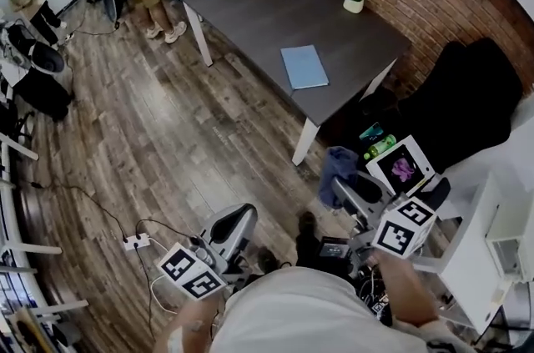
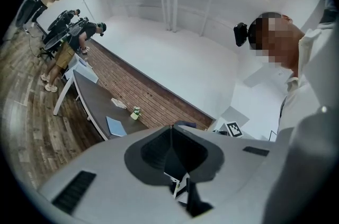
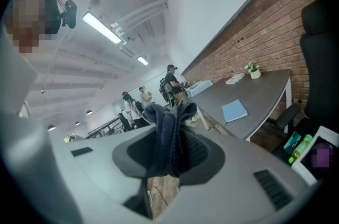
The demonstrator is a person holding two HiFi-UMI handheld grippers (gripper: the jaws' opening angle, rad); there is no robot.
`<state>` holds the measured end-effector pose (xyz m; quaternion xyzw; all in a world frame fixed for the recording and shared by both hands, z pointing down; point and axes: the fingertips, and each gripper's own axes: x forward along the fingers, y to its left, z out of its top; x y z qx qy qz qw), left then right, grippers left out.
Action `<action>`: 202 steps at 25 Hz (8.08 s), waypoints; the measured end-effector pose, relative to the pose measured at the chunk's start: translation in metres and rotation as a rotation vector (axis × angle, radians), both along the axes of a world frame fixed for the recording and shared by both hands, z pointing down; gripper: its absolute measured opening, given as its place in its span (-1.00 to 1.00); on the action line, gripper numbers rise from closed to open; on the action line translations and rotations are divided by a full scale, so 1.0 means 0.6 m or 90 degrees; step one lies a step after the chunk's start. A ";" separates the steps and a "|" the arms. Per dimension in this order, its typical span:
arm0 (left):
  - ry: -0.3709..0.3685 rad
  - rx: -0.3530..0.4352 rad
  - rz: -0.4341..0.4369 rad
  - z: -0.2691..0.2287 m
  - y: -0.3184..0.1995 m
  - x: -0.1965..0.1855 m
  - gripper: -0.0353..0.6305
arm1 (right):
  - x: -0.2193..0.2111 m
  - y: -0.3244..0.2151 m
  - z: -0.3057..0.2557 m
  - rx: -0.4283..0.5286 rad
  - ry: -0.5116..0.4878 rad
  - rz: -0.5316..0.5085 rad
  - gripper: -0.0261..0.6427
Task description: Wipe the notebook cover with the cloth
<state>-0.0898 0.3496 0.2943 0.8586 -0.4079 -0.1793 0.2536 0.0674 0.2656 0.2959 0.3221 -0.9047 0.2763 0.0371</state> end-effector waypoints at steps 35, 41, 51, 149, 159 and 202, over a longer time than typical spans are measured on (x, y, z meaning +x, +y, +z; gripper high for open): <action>-0.072 -0.068 -0.016 0.099 -0.507 0.142 -0.88 | 0.073 -0.460 0.053 -0.018 0.053 -0.092 -0.58; -0.126 -0.118 0.038 0.188 -0.623 0.121 -0.88 | 0.036 -0.537 0.091 -0.043 0.077 -0.058 -0.58; -0.250 -0.219 0.133 0.336 -0.772 0.090 -0.88 | -0.043 -0.656 0.152 -0.087 0.131 -0.013 -0.58; -0.434 -0.411 0.203 0.532 -0.838 0.144 -0.88 | -0.002 -1.005 0.432 -0.210 0.443 0.025 -0.59; -0.411 -0.404 0.194 0.533 -0.821 0.136 -0.88 | -0.114 -0.923 0.443 -0.225 0.384 -0.071 -0.59; -0.458 -0.389 0.175 0.535 -0.820 0.135 -0.88 | -0.095 -0.860 0.511 -0.281 0.372 -0.102 -0.58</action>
